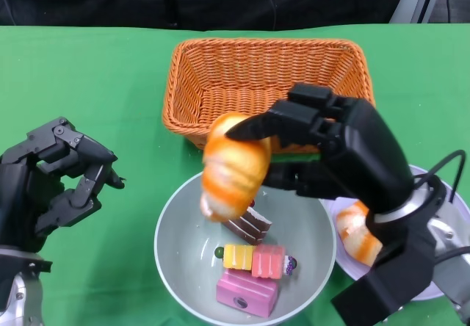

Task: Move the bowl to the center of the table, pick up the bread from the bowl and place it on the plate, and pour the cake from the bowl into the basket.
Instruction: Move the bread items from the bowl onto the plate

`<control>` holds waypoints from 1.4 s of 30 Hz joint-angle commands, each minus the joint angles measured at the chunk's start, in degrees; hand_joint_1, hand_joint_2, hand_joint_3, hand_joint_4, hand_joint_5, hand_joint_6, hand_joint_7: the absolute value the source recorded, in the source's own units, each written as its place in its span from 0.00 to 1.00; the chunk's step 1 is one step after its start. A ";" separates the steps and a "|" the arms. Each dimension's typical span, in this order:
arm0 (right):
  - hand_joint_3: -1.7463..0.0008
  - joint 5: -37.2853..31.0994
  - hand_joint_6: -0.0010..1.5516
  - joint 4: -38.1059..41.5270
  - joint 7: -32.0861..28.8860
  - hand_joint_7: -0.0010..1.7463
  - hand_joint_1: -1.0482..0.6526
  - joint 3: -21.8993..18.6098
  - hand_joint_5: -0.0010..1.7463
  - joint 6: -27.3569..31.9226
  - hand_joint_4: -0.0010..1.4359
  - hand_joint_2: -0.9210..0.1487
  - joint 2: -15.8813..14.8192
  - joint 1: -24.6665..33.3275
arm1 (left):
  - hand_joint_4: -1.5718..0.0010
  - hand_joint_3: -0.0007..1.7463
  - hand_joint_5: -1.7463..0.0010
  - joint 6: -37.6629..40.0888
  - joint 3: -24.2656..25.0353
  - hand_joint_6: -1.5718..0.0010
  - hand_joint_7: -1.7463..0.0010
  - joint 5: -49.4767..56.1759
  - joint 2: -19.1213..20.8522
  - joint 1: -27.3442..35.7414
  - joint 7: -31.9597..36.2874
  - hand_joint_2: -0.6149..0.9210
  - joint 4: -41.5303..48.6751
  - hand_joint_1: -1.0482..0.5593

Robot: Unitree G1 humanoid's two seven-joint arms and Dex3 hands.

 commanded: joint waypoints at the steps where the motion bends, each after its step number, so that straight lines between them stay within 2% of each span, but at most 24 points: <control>1: 0.99 2.05 0.47 -3.10 0.48 0.63 0.49 -2.30 0.92 0.84 0.47 0.01 -0.86 1.54 | 0.45 0.48 0.19 0.80 0.18 0.42 0.37 -0.08 0.87 0.06 0.88 0.83 -1.07 0.58; 10: 0.98 7.24 0.45 -10.65 5.31 0.69 0.48 -6.43 0.91 4.71 0.47 0.00 -1.83 5.92 | 0.45 0.49 0.19 0.79 0.18 0.42 0.36 0.29 0.93 -0.08 1.33 0.83 -0.86 0.59; 16: 0.98 14.05 0.46 -16.26 9.11 0.70 0.49 -10.22 0.87 8.34 0.50 0.02 -1.32 9.74 | 0.45 0.50 0.19 0.70 0.19 0.42 0.36 0.27 0.88 -0.26 1.34 0.82 -0.72 0.59; 20: 0.97 17.82 0.45 -20.51 11.15 0.72 0.52 -13.71 0.96 10.34 0.49 0.02 -2.00 13.83 | 0.44 0.51 0.19 0.49 0.36 0.42 0.36 0.15 1.19 -0.49 1.04 0.82 -0.32 0.59; 25: 0.94 21.27 0.43 -26.63 13.55 0.76 0.54 -17.79 0.96 15.26 0.48 0.01 -1.77 20.18 | 0.44 0.50 0.21 0.35 0.62 0.42 0.37 0.21 1.42 -0.59 1.07 0.82 0.07 0.58; 27: 0.91 23.95 0.40 -27.66 15.00 0.77 0.58 -19.51 0.96 15.38 0.49 0.01 -2.42 22.77 | 0.44 0.50 0.20 0.44 0.72 0.42 0.37 -0.16 1.44 -0.60 0.87 0.82 0.11 0.59; 28: 0.86 24.90 0.40 -28.17 15.59 0.77 0.59 -20.08 0.95 15.76 0.50 0.05 -2.39 23.71 | 0.44 0.50 0.20 0.35 0.73 0.42 0.37 -0.12 1.45 -0.59 0.86 0.82 0.14 0.59; 30: 0.66 25.73 0.39 -29.31 16.39 0.78 0.59 -21.06 0.96 16.98 0.50 0.21 -2.27 25.41 | 0.44 0.51 0.19 0.53 0.76 0.41 0.37 -0.46 1.37 -0.61 0.56 0.82 0.19 0.58; 32: 0.59 26.37 0.38 -29.72 17.03 0.79 0.59 -21.90 0.96 17.23 0.50 0.26 -2.33 26.51 | 0.44 0.50 0.20 0.51 0.76 0.41 0.37 -0.49 1.31 -0.62 0.50 0.82 0.27 0.58; 42: 0.56 28.86 0.38 -31.11 19.16 0.78 0.62 -24.04 0.94 20.89 0.51 0.28 -1.93 30.46 | 0.44 0.48 0.20 0.14 0.84 0.41 0.38 -0.94 1.44 -0.98 -0.28 0.83 1.37 0.58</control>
